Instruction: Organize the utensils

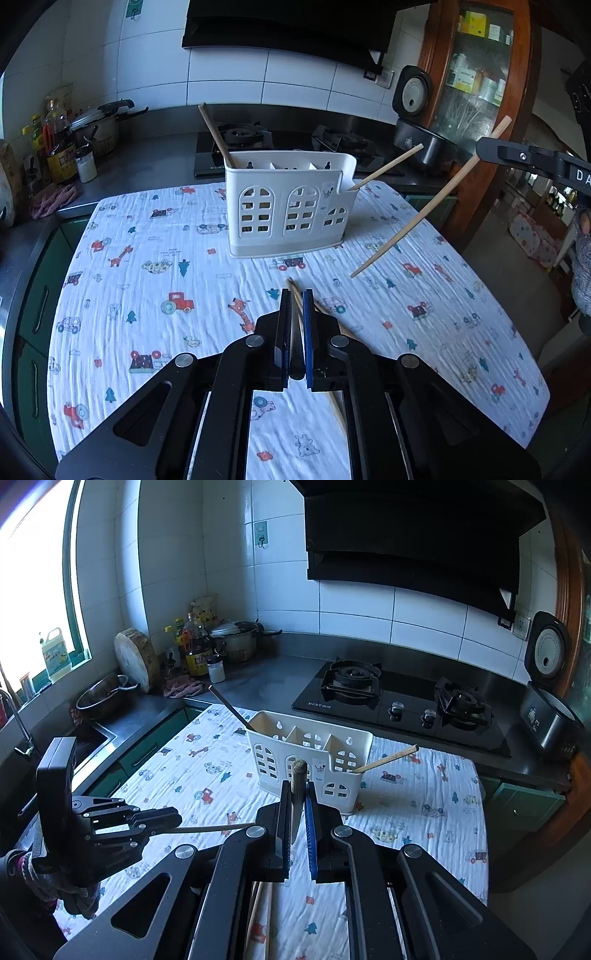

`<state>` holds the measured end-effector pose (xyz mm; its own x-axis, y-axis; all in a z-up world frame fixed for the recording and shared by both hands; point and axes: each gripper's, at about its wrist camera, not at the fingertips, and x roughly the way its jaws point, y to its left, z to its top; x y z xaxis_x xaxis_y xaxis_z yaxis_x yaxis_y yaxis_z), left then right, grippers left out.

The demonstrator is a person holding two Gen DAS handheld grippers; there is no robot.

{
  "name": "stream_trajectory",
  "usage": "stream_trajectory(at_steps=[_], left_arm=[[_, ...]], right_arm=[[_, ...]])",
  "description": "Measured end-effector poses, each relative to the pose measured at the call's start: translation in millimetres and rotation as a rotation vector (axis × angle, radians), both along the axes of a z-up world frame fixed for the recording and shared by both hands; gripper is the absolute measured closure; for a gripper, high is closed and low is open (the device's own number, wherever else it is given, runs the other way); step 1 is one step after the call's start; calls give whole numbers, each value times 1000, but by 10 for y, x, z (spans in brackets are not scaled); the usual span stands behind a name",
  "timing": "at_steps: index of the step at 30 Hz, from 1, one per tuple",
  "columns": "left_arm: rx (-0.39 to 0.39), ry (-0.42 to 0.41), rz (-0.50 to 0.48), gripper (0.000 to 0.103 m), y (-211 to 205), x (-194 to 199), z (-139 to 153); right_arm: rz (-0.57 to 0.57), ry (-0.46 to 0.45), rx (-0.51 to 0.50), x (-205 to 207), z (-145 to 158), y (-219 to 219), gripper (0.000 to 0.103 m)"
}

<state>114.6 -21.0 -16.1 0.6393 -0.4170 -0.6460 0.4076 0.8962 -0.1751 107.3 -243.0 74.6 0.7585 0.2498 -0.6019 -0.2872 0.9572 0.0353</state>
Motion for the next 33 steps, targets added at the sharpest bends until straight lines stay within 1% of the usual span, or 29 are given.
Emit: stream_trajectory(at_steps=[6, 9, 10, 13, 16, 18, 21, 23, 30, 33], left_arm=[[-44, 36, 38, 98, 140, -159, -327], [-60, 72, 52, 99, 201, -200, -531], [-55, 84, 59, 101, 215, -207, -607], [-46, 109, 73, 101, 260, -212, -796], [-20, 133, 70, 101, 271, -224, -942], [-16, 155, 64, 101, 274, -229, -998], [-12, 171, 55, 96, 256, -240, -1025], [-8, 184, 51, 81, 232, -235, -1044], [45, 217, 30, 82, 81, -214, -1196], [55, 219, 39, 85, 69, -203, -1225]], right_arm=[[-3, 4, -6, -84, -90, 13, 96], [-4, 11, -9, -101, -133, 20, 96], [-5, 13, -13, -107, -148, 26, 96], [-3, 15, -14, -123, -171, 42, 96], [0, 17, -12, -140, -185, 64, 96], [2, 14, -15, -146, -184, 80, 96], [1, 8, -19, -155, -173, 99, 96], [2, 6, -20, -154, -171, 104, 96], [9, -3, -27, -150, -131, 114, 96], [12, -12, -32, -150, -88, 123, 96]])
